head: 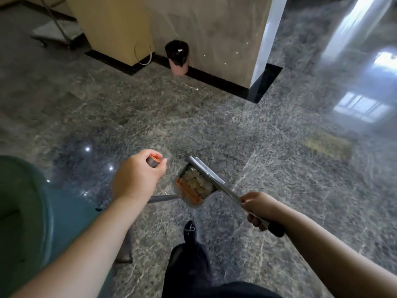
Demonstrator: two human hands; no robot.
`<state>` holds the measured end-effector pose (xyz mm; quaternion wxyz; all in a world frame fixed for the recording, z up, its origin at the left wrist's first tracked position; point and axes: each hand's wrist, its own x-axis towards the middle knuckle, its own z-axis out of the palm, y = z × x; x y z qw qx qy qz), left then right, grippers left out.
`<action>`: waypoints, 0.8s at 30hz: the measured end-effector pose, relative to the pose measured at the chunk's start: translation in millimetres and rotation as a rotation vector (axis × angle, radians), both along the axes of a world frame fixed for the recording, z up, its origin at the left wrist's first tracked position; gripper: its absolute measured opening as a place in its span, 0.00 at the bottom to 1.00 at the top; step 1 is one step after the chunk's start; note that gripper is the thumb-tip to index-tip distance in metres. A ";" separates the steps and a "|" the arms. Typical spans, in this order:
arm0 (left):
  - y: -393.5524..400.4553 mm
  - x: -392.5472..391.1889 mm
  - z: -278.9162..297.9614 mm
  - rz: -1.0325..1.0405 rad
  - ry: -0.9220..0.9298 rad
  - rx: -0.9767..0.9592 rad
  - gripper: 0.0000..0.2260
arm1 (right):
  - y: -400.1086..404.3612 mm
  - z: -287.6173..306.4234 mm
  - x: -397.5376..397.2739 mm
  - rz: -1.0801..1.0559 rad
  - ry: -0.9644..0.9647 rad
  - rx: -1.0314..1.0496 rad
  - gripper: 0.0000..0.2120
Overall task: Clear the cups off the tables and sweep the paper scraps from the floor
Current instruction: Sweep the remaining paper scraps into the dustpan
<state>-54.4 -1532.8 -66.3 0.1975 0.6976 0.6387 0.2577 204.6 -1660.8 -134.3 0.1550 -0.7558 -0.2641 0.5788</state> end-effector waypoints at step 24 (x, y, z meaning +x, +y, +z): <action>497.1 163.0 21.7 0.010 0.064 0.104 0.06 | 485.8 7.6 165.0 -0.025 0.061 0.100 0.14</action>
